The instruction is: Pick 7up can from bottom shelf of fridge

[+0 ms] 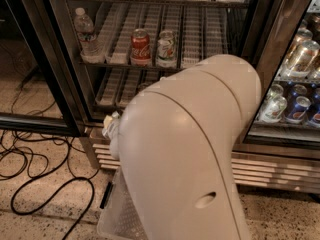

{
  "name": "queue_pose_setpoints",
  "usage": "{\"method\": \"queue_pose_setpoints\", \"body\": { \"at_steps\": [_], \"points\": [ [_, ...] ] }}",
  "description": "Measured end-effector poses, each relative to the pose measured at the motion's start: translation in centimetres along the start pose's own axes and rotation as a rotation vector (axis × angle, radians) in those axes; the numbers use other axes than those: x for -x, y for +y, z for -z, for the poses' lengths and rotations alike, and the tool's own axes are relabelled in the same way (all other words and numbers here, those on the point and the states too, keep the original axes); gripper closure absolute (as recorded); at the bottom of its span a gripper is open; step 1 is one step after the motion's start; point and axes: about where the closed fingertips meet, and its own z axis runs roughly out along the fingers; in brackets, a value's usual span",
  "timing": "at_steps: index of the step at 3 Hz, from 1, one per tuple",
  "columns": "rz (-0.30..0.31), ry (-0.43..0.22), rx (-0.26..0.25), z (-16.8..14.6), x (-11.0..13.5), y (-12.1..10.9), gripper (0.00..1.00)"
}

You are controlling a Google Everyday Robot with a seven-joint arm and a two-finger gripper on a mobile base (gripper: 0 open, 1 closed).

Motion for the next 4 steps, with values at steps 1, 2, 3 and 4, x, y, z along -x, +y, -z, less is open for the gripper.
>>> {"method": "queue_pose_setpoints", "body": {
  "at_steps": [1,2,3,4],
  "points": [
    [-0.126,0.017,-0.045,3.2,-2.3,-2.8,1.0],
    [-0.237,0.03,-0.093,5.9,-4.5,-5.7,1.0],
    [-0.32,0.028,-0.123,8.3,-5.7,-8.1,1.0],
    [-0.388,0.054,-0.15,10.3,-7.5,-9.2,1.0]
  ]
}}
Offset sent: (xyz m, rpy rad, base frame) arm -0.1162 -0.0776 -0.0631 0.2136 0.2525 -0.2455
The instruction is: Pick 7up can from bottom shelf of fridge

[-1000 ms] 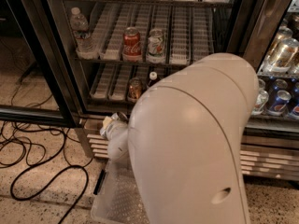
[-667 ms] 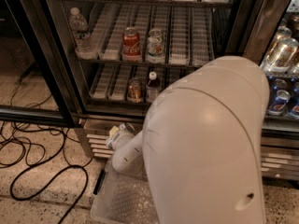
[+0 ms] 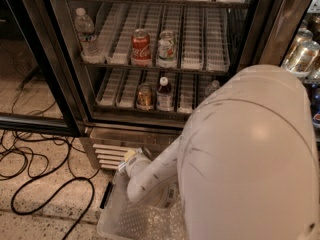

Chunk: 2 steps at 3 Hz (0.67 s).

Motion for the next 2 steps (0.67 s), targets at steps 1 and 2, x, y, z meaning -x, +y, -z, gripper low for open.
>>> {"method": "queue_pose_setpoints", "body": {
  "at_steps": [1,2],
  "points": [
    [-0.066,0.038,-0.025,1.3,-1.9,-1.3,1.0],
    [-0.171,0.092,-0.045,2.8,-4.6,-2.1,1.0]
  ]
}}
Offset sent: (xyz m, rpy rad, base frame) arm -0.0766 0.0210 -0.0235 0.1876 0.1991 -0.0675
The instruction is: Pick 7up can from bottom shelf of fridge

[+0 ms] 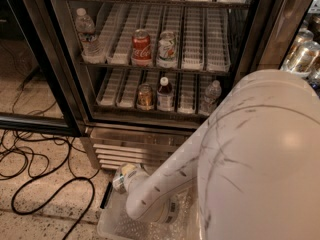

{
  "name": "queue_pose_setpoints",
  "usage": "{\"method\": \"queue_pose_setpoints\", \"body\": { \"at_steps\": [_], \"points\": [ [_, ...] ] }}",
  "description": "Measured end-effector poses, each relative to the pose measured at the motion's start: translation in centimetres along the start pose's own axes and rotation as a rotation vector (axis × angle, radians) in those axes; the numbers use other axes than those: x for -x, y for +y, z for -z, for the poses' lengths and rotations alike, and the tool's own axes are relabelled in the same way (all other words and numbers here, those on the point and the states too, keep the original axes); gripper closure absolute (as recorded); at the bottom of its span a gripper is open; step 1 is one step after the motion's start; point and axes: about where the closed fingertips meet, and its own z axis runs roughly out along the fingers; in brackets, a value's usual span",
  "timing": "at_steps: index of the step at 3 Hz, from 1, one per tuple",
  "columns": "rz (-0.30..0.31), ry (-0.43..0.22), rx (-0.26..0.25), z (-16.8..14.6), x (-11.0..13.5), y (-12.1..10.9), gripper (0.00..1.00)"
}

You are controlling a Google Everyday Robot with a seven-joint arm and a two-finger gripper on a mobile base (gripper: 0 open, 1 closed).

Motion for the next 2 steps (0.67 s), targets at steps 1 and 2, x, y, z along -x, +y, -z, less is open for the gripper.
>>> {"method": "queue_pose_setpoints", "body": {
  "at_steps": [1,2],
  "points": [
    [-0.069,0.03,-0.003,0.74,-1.48,-0.41,1.0],
    [-0.069,0.03,-0.003,0.74,-1.48,-0.41,1.0]
  ]
}}
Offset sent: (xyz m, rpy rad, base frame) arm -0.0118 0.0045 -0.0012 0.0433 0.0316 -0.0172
